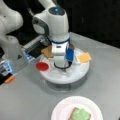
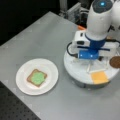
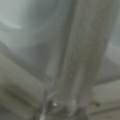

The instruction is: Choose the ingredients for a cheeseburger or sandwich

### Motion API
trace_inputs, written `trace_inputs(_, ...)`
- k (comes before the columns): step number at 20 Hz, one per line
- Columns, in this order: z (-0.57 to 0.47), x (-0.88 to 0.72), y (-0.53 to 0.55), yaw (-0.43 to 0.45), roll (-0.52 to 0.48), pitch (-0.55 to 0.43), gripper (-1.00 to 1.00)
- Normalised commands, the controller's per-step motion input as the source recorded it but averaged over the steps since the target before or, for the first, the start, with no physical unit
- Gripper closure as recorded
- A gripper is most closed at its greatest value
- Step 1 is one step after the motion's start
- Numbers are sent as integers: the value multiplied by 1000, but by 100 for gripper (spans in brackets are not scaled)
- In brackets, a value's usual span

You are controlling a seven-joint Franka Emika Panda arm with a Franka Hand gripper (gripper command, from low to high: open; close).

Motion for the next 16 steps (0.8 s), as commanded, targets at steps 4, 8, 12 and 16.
trace_inputs(4,-52,-112,32,332,34,-128,-100)
trace_inputs(8,-42,-101,57,297,22,-150,-100)
trace_inputs(12,-23,-106,82,287,24,-146,-100)
trace_inputs(16,7,-114,92,290,14,-143,-100)
